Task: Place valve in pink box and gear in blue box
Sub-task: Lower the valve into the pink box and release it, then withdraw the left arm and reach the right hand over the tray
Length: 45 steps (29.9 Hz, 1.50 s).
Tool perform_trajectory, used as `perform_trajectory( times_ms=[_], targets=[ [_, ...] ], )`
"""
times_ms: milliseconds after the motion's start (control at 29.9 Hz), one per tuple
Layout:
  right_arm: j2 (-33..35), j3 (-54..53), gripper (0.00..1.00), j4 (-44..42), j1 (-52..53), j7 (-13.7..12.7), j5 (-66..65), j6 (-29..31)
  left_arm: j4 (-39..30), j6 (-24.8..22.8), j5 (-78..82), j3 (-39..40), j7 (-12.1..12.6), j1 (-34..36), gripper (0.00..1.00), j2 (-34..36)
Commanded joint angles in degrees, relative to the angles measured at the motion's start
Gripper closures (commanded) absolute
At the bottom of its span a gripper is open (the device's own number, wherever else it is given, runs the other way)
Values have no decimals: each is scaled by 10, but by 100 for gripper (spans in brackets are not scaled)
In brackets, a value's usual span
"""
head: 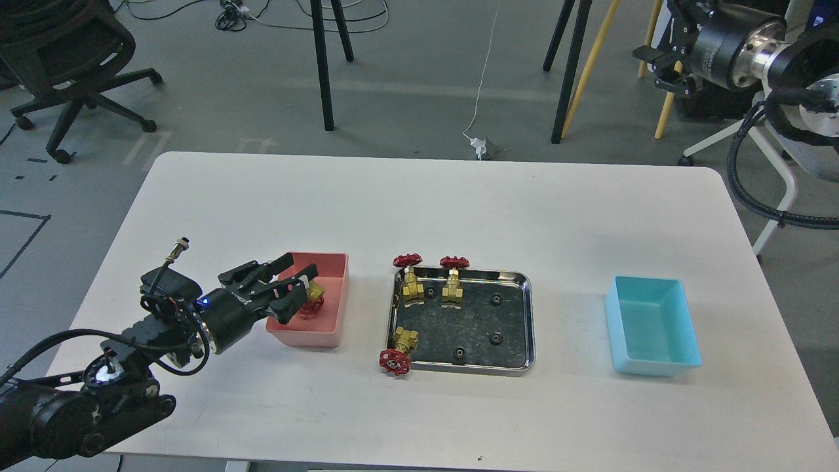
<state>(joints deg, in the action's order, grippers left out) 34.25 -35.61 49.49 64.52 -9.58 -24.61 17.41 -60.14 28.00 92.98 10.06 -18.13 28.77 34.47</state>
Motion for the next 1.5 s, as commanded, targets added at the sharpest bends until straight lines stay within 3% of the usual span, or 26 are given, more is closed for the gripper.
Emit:
perform_trajectory(
  times_ms=[0, 167, 301, 368, 501, 568, 702, 936, 1103, 1471],
  targets=[
    [-4, 0, 1, 1, 1, 1, 1, -2, -6, 0, -20, 19, -1, 2, 12, 0],
    [-4, -1, 1, 8, 3, 0, 1, -2, -32, -6, -63, 87, -2, 10, 2, 9],
    [-1, 17, 2, 43, -1, 0, -2, 10, -43, -147, -202, 209, 2, 44, 2, 28],
    [-1, 63, 2, 67, 5, 4, -20, 30, -39, -222, -277, 266, 16, 74, 2, 34],
    [-1, 181, 2, 119, 54, 39, -101, 77, -27, -338, -425, 353, 58, 145, 2, 65],
    [-1, 244, 2, 148, 74, 61, -142, 94, -13, -363, -488, 361, 76, 189, 2, 80],
    [-3, 364, 2, 189, 130, 105, -228, 106, 33, -368, -555, 356, 92, 286, 2, 99],
    [-74, 567, 2, 222, 177, 178, -387, 106, 127, -371, -553, 351, 92, 399, 2, 101],
    [-137, 643, 2, 193, 180, 182, -426, 106, 153, -372, -552, 350, 92, 451, 2, 109],
    [-299, 732, 5, 71, 163, 191, -427, 106, 162, -368, -552, 350, 92, 468, 2, 127]
  ],
)
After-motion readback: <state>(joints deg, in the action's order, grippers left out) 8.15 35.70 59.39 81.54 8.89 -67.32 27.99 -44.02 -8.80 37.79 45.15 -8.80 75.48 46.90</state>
